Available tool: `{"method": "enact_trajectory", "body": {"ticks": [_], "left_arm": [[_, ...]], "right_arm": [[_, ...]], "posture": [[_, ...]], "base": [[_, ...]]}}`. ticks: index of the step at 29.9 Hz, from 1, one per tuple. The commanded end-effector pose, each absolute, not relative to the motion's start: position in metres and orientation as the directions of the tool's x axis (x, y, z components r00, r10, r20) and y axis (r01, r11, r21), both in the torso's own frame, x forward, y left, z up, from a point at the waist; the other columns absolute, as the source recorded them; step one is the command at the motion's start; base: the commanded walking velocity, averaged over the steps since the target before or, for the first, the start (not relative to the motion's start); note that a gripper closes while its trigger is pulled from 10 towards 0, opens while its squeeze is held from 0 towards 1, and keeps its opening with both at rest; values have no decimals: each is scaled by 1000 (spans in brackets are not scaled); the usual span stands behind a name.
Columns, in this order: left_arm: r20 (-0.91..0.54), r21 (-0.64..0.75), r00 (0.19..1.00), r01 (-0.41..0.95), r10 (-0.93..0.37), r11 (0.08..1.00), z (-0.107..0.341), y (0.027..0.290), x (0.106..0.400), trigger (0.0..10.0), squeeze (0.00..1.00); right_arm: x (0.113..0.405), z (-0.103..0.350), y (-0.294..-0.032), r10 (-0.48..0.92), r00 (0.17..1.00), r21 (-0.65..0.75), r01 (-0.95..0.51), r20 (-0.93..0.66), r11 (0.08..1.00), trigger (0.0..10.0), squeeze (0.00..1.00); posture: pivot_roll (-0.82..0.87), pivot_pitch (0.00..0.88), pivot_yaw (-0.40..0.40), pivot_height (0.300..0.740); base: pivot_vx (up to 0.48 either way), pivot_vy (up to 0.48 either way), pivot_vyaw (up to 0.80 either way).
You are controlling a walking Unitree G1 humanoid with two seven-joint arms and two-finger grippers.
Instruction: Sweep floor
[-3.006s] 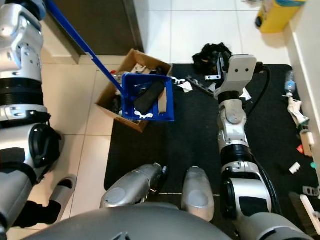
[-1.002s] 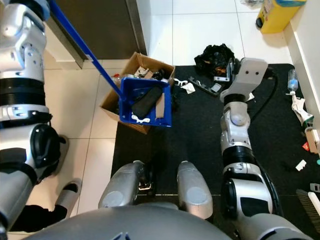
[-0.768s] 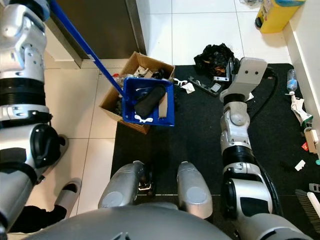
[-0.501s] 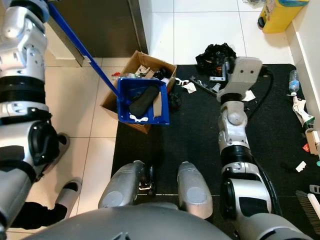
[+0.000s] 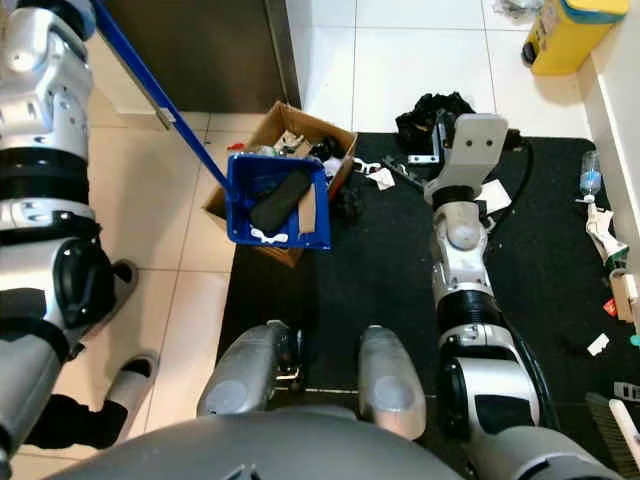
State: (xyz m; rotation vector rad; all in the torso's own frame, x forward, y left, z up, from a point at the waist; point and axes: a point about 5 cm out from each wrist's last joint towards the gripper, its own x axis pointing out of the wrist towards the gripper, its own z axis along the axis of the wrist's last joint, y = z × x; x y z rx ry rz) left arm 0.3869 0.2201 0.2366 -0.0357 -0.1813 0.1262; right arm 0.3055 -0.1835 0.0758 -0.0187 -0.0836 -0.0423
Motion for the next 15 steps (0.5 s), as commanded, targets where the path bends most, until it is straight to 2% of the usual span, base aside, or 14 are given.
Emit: {"method": "enact_trajectory", "body": {"ticks": [1,5,15], "left_arm": [[274,-47,954,-115,123,992,259,219,388,10000,0],[277,-48,953,-117,126,992,260,219,388,10000,0],[300,-59,941,-146,157,988,264,223,387,10000,0]], "right_arm": [[305,77,-184,-45,995,-20,47,91,999,10000,0],[304,76,-185,-48,995,-21,50,88,999,10000,0],[305,75,-184,-46,995,-18,48,84,999,10000,0]], "posture": [[68,0,73,740],[69,0,70,740],[73,0,70,740]], "base": [[0,-439,0],[0,-422,0],[0,0,0]]}}
